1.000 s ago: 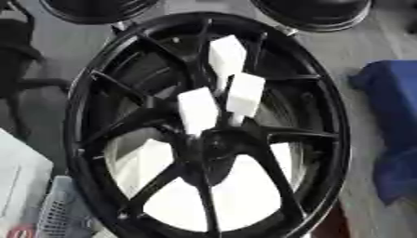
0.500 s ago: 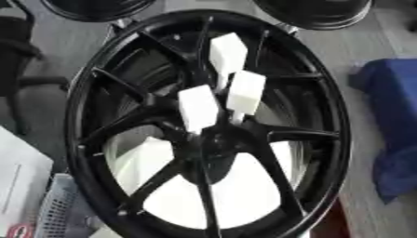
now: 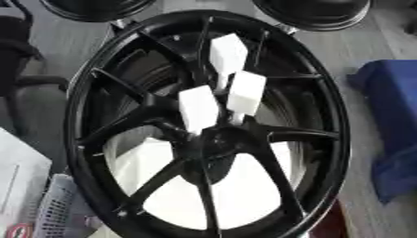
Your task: Pull the pin out of the wheel hub.
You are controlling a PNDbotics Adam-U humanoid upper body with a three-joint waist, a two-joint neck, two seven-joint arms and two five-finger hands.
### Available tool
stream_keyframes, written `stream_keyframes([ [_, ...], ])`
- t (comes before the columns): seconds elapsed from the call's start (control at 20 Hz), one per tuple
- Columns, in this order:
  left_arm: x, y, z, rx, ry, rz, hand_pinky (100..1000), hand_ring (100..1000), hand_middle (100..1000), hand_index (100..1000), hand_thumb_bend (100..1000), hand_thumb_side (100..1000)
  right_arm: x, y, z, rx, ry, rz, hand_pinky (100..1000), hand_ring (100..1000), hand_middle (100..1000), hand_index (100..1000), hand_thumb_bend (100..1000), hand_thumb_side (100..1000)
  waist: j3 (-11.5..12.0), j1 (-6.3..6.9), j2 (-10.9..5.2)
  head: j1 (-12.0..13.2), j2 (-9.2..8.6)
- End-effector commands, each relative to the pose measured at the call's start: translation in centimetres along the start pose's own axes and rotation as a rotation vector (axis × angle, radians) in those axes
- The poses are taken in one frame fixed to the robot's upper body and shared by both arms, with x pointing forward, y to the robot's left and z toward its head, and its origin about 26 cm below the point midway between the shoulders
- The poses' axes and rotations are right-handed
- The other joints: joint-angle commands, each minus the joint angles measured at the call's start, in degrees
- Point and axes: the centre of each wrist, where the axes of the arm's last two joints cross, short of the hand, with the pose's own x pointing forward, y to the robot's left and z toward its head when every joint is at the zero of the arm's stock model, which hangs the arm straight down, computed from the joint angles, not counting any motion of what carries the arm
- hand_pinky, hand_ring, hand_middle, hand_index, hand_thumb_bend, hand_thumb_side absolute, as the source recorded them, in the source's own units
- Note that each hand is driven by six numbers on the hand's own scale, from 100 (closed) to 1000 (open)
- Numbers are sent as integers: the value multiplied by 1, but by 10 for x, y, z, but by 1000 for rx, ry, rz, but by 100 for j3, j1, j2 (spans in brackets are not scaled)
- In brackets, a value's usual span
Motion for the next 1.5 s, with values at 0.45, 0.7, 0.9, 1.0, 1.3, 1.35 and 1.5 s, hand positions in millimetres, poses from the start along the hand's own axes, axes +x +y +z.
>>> stream_keyframes([
  [0.45,13,0,-6,-25,-54,-13,748,669,598,715,304,687,-20,0,-29,385,-142,257,818,739,682,790,177,490,187,-113,-17,-243,-163],
  [0.7,15,-1,-8,-28,-63,-11,748,666,598,715,305,686,-32,7,-46,404,-165,280,824,748,696,801,188,519,272,-148,31,-357,-184],
  [0.9,16,-1,-9,-29,-67,-8,748,666,598,715,306,685,-42,13,-56,414,-175,288,825,750,702,806,197,526,307,-150,48,-471,-162],
  [1.0,16,-2,-9,-29,-70,-5,748,665,598,715,304,685,-47,17,-61,423,-177,291,825,752,705,809,192,521,328,-156,56,-514,-160],
  [1.3,18,-3,-11,-31,-79,-1,748,664,597,715,308,683,-55,25,-70,449,-186,311,826,755,711,812,213,533,428,-193,96,-595,-186],
  [1.35,19,-3,-11,-31,-80,0,748,664,597,715,308,683,-57,26,-72,451,-187,314,826,756,711,812,214,533,445,-201,102,-613,-188],
  [1.5,19,-3,-12,-31,-84,2,748,664,597,715,309,682,-61,29,-79,458,-192,322,825,757,713,814,233,528,488,-228,115,-672,-186],
])
